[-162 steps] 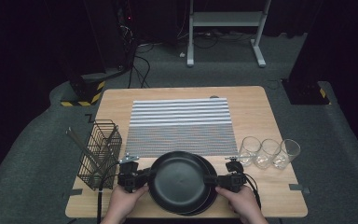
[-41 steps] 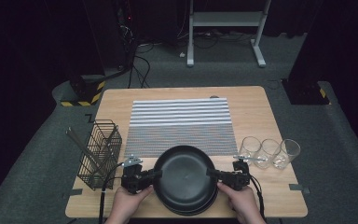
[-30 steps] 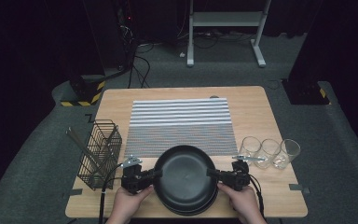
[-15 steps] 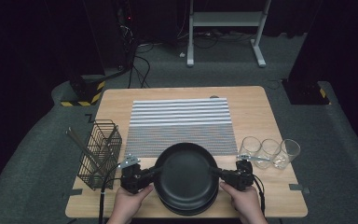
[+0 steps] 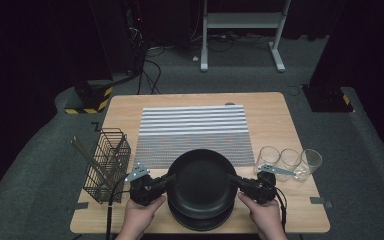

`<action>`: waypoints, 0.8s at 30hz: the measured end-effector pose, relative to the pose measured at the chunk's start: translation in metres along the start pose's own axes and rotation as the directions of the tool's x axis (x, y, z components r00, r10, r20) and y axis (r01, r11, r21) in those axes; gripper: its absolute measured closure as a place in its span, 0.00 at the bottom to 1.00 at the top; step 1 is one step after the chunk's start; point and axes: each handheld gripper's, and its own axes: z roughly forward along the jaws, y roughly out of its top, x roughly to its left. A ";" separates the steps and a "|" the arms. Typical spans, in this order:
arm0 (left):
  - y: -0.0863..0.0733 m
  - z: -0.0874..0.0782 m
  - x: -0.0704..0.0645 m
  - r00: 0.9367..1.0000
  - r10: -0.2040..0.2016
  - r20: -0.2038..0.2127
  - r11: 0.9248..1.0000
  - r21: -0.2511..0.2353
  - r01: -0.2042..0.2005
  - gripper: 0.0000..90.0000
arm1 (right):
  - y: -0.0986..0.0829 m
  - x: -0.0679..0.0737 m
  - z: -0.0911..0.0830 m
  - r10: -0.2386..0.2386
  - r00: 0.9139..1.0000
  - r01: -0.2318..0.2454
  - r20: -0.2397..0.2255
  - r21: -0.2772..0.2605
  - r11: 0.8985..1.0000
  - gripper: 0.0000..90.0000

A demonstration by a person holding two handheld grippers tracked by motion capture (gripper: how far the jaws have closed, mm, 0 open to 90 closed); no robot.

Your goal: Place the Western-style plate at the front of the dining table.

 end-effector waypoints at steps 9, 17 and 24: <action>0.002 0.005 -0.003 1.000 0.009 -0.012 0.999 -0.040 -0.009 0.87 | 0.006 0.000 -0.004 -0.024 0.999 0.024 0.022 -0.034 0.999 0.88; 0.006 0.009 0.001 1.000 0.023 -0.017 0.997 -0.078 -0.024 0.87 | 0.014 0.001 0.001 -0.071 0.996 0.074 0.046 -0.047 0.996 0.87; 0.009 0.008 0.006 0.999 0.038 -0.028 0.994 -0.105 -0.041 0.87 | 0.019 0.004 0.007 -0.106 0.993 0.108 0.055 -0.037 0.993 0.87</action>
